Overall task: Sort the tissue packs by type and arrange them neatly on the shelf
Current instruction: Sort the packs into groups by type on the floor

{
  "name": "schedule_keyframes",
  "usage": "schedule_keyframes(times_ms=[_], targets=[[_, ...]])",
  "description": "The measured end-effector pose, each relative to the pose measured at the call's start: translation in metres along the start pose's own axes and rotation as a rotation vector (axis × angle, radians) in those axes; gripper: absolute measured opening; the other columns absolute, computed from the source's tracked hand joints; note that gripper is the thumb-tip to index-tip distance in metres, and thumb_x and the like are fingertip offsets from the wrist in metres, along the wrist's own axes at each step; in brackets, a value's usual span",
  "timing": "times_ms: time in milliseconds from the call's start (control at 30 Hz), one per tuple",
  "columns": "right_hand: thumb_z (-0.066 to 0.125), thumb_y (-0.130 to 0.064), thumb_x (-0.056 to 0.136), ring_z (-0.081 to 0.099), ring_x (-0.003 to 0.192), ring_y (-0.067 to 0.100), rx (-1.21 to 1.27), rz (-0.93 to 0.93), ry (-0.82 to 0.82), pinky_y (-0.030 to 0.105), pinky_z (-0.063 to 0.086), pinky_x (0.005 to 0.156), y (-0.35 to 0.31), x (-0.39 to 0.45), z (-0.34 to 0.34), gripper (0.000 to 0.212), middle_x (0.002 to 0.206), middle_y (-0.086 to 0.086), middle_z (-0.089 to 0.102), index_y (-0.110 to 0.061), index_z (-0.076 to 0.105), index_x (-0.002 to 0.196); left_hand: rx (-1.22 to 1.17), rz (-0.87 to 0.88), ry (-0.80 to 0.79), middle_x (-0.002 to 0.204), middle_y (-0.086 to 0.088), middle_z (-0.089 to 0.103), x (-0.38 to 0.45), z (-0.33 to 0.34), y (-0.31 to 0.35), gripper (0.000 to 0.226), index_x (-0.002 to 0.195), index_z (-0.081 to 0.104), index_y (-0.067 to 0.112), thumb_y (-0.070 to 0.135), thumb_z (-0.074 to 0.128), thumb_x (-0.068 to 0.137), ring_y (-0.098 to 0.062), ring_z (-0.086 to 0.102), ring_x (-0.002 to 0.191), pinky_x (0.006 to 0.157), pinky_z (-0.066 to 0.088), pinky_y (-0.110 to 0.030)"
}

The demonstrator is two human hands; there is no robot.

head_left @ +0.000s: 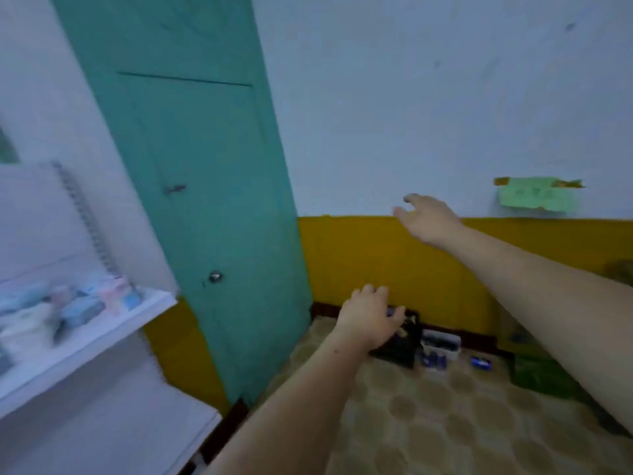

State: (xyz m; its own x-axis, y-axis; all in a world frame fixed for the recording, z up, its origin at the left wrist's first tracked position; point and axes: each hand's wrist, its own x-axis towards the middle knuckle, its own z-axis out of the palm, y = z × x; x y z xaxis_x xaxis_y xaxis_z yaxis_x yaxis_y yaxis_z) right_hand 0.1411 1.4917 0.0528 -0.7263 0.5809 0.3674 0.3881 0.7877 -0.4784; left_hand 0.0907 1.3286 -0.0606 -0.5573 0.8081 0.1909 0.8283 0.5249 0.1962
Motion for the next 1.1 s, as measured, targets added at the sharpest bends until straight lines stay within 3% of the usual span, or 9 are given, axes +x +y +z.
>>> schedule_keyframes(times_ms=[233, 367, 433, 533, 667, 900, 1000, 1100], targets=[[0.045, -0.042, 0.100, 0.044, 0.134, 0.034, 0.160, -0.321, -0.076, 0.037, 0.034, 0.108, -0.260, -0.038, 0.050, 0.056, 0.146, 0.019, 0.047, -0.004, 0.047, 0.141, 0.057, -0.327, 0.220, 0.130, -0.018, 0.053, -0.163, -0.135, -0.149, 0.052, 0.133, 0.053, 0.010, 0.048, 0.046, 0.098, -0.038, 0.049, 0.123, 0.100, 0.042, -0.049], [0.049, -0.044, 0.098, 0.051, 0.128, 0.034, 0.288, -0.492, -0.210, 0.039, 0.039, 0.103, -0.412, -0.100, 0.100, 0.057, 0.140, 0.021, 0.052, -0.002, 0.049, 0.138, 0.042, -0.521, 0.291, 0.133, -0.018, 0.052, -0.286, -0.197, -0.237, 0.052, 0.136, 0.052, 0.012, 0.047, 0.048, 0.097, -0.036, 0.049, 0.124, 0.101, 0.043, -0.045], [0.051, -0.052, 0.091, 0.053, 0.125, 0.034, 0.364, -0.568, -0.308, 0.040, 0.041, 0.102, -0.480, -0.140, 0.122, 0.067, 0.139, 0.021, 0.053, -0.004, 0.049, 0.138, 0.066, -0.630, 0.305, 0.133, -0.016, 0.054, -0.352, -0.223, -0.277, 0.055, 0.136, 0.052, 0.015, 0.051, 0.046, 0.095, -0.036, 0.051, 0.122, 0.098, 0.045, -0.045], [0.038, -0.059, 0.078, 0.055, 0.118, 0.035, 0.420, -0.638, -0.388, 0.037, 0.042, 0.093, -0.560, -0.194, 0.159, 0.080, 0.135, 0.020, 0.057, -0.010, 0.048, 0.141, 0.079, -0.764, 0.327, 0.139, -0.014, 0.052, -0.441, -0.255, -0.331, 0.056, 0.141, 0.050, 0.017, 0.051, 0.046, 0.097, -0.034, 0.052, 0.124, 0.098, 0.045, -0.044], [0.041, -0.047, 0.100, 0.059, 0.103, 0.036, 0.368, -0.717, -0.449, 0.036, 0.043, 0.081, -0.630, -0.241, 0.207, 0.056, 0.120, 0.022, 0.063, -0.014, 0.043, 0.145, 0.073, -0.888, 0.386, 0.140, -0.010, 0.051, -0.528, -0.273, -0.397, 0.054, 0.140, 0.050, 0.019, 0.051, 0.048, 0.096, -0.029, 0.051, 0.125, 0.101, 0.045, -0.040], [0.047, -0.050, 0.098, 0.043, 0.134, 0.027, 0.360, -0.853, -0.517, 0.040, 0.037, 0.108, -0.711, -0.263, 0.277, 0.061, 0.151, 0.007, 0.043, -0.014, 0.039, 0.147, 0.085, -0.956, 0.479, 0.138, -0.006, 0.046, -0.600, -0.263, -0.490, 0.047, 0.138, 0.050, 0.021, 0.041, 0.053, 0.095, -0.027, 0.044, 0.127, 0.101, 0.043, -0.038], [0.050, -0.054, 0.095, 0.046, 0.131, 0.023, 0.340, -0.967, -0.551, 0.041, 0.040, 0.107, -0.743, -0.269, 0.305, 0.065, 0.151, 0.003, 0.040, -0.019, 0.037, 0.148, 0.062, -0.998, 0.559, 0.138, -0.006, 0.046, -0.618, -0.261, -0.538, 0.046, 0.138, 0.050, 0.020, 0.036, 0.055, 0.095, -0.027, 0.043, 0.127, 0.103, 0.041, -0.037], [0.053, -0.059, 0.091, 0.053, 0.120, 0.019, 0.268, -1.082, -0.531, 0.038, 0.047, 0.095, -0.764, -0.279, 0.346, 0.065, 0.142, -0.001, 0.044, -0.024, 0.038, 0.144, 0.046, -1.049, 0.626, 0.137, -0.008, 0.047, -0.631, -0.266, -0.592, 0.046, 0.139, 0.049, 0.018, 0.030, 0.056, 0.095, -0.027, 0.045, 0.126, 0.103, 0.038, -0.034]])
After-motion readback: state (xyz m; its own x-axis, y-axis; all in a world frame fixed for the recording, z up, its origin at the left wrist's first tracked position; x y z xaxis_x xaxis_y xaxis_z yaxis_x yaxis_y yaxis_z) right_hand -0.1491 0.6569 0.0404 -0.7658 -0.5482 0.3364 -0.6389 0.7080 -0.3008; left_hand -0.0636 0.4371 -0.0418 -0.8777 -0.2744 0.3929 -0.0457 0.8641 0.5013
